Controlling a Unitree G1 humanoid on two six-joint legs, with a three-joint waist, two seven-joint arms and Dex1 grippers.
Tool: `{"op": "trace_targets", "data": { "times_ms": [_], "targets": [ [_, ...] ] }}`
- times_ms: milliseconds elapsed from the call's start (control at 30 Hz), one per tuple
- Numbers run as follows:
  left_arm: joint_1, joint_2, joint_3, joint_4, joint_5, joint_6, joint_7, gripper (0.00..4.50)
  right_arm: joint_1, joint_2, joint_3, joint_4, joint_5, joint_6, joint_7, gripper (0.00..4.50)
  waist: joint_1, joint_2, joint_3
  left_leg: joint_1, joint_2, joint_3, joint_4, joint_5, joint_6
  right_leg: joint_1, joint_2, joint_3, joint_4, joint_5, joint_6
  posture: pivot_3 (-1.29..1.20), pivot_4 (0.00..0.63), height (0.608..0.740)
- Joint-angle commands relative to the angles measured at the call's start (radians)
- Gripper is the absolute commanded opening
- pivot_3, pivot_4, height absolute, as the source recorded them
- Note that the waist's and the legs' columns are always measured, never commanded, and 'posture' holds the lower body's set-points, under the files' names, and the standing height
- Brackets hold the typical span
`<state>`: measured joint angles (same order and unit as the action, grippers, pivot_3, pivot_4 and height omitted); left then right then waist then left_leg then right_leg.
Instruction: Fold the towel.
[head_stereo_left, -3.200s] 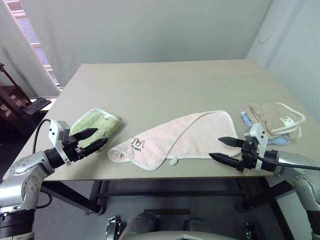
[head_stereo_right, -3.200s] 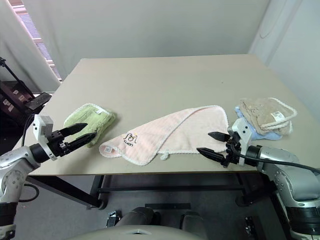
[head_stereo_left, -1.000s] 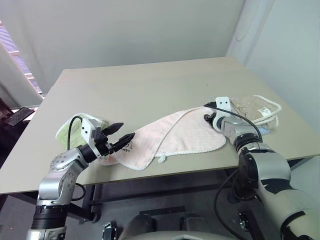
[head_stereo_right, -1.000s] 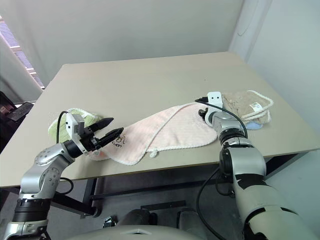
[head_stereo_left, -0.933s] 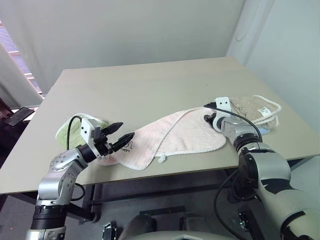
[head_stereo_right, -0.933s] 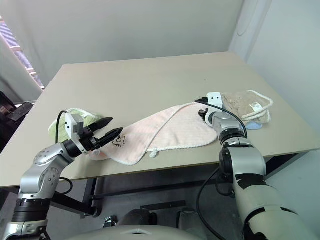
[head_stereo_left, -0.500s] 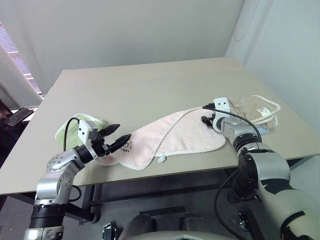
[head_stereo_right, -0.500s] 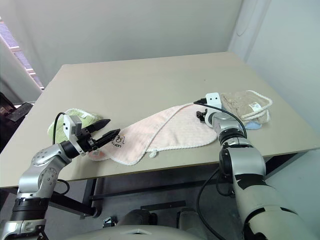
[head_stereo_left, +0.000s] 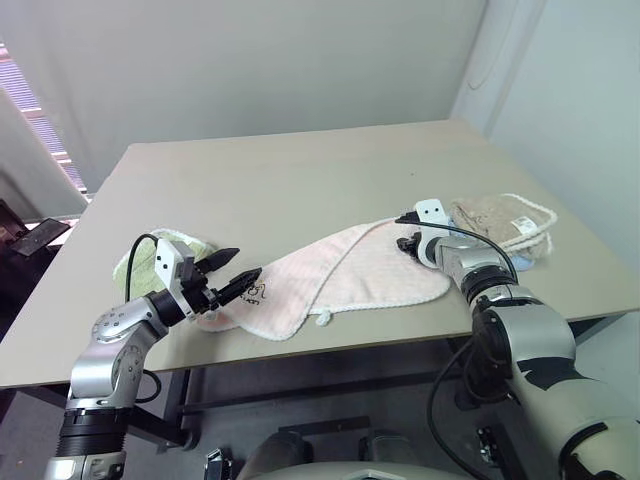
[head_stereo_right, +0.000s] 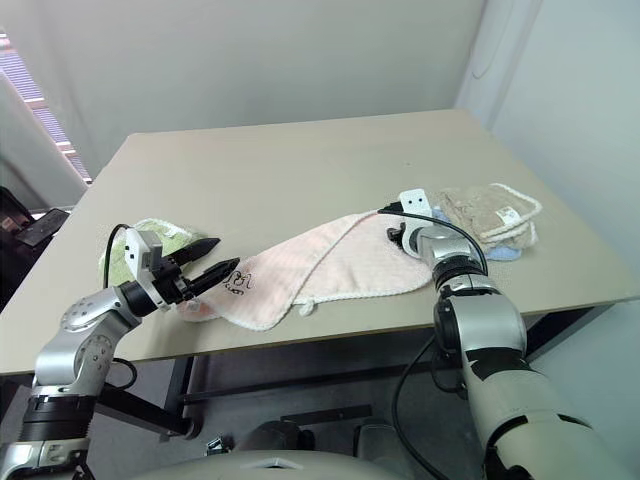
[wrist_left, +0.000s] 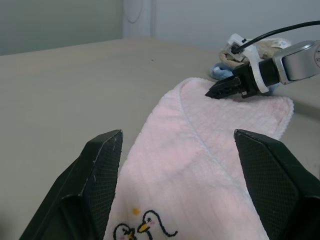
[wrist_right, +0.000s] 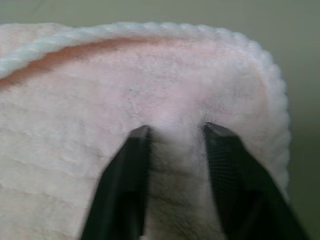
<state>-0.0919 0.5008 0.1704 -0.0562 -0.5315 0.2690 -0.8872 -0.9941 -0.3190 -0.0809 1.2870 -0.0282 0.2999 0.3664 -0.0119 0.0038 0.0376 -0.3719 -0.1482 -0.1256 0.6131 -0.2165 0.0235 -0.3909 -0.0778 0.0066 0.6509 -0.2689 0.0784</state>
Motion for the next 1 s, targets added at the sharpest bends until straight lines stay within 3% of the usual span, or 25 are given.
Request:
{"op": "trace_targets", "data": {
  "times_ms": [33,67,267,367,533,767,867,933,1000],
  "targets": [
    [-0.017,0.016,0.011,-0.04,-0.002,-0.003,0.002,3.75,0.018,-0.009,0.002,0.014,-0.011,0.038,-0.03,0.27,0.002,0.0,0.0,0.0,0.0,0.0,0.0,0.0,0.0,0.0,0.0,0.0,0.0,0.0,0.0,0.0,0.0,0.737],
    [-0.018,0.016,0.01,-0.04,-0.001,-0.002,0.003,3.75,0.014,-0.014,-0.002,0.011,-0.007,0.044,-0.028,0.04,0.003,0.0,0.0,0.0,0.0,0.0,0.0,0.0,0.0,0.0,0.0,0.0,0.0,0.0,0.0,0.0,0.0,0.737],
    [-0.018,0.022,0.007,-0.053,-0.002,0.012,0.006,3.75,0.002,-0.056,-0.02,-0.046,0.032,0.158,0.063,0.04,0.006,0.001,0.0,-0.001,0.0,0.0,-0.001,0.0,0.0,-0.001,0.0,0.0,-0.001,0.0,0.0,0.0,0.0,0.737],
    [-0.014,0.026,0.006,-0.062,-0.004,0.02,0.005,3.75,0.035,-0.084,-0.017,-0.172,0.061,0.275,0.149,0.04,0.012,0.001,0.0,-0.003,0.0,0.0,-0.002,0.0,0.0,-0.003,0.0,0.0,-0.002,0.0,0.0,0.0,0.0,0.737],
    [-0.02,0.031,0.008,-0.061,-0.008,0.037,-0.001,3.75,0.202,-0.136,-0.024,-0.592,0.134,0.601,0.199,0.04,0.03,0.001,0.0,-0.008,0.0,-0.001,-0.005,-0.001,0.001,-0.008,-0.001,0.0,-0.003,-0.001,0.001,0.0,0.0,0.737],
    [-0.054,0.032,-0.011,-0.038,-0.007,0.056,-0.022,3.75,0.388,-0.162,-0.101,-1.109,0.261,0.98,0.161,0.04,0.03,0.001,0.0,-0.02,0.0,-0.001,-0.004,-0.002,0.001,-0.017,-0.001,0.0,-0.003,0.001,0.004,0.0,0.0,0.737],
    [-0.079,0.03,-0.02,-0.018,-0.003,0.057,-0.029,3.75,0.432,-0.158,-0.115,-1.257,0.297,1.075,0.144,0.62,0.027,0.001,0.0,-0.02,0.0,0.0,-0.002,-0.002,0.001,-0.016,-0.001,0.0,-0.003,-0.001,0.001,0.0,0.0,0.737],
    [-0.107,0.024,-0.039,-0.002,0.005,0.061,-0.03,3.75,0.473,-0.17,-0.083,-1.329,0.296,1.055,0.137,1.29,0.026,0.001,0.001,-0.02,0.0,0.0,-0.001,-0.002,0.001,-0.015,-0.001,0.0,-0.003,-0.001,0.002,0.0,0.0,0.737],
    [-0.126,0.017,-0.055,0.009,0.01,0.064,-0.029,3.75,0.475,-0.165,-0.098,-1.341,0.303,1.05,0.121,1.29,0.023,0.001,0.001,-0.02,0.0,0.0,0.0,-0.002,0.001,-0.015,-0.001,0.0,-0.003,-0.001,0.002,0.0,0.0,0.737]
  ]
}}
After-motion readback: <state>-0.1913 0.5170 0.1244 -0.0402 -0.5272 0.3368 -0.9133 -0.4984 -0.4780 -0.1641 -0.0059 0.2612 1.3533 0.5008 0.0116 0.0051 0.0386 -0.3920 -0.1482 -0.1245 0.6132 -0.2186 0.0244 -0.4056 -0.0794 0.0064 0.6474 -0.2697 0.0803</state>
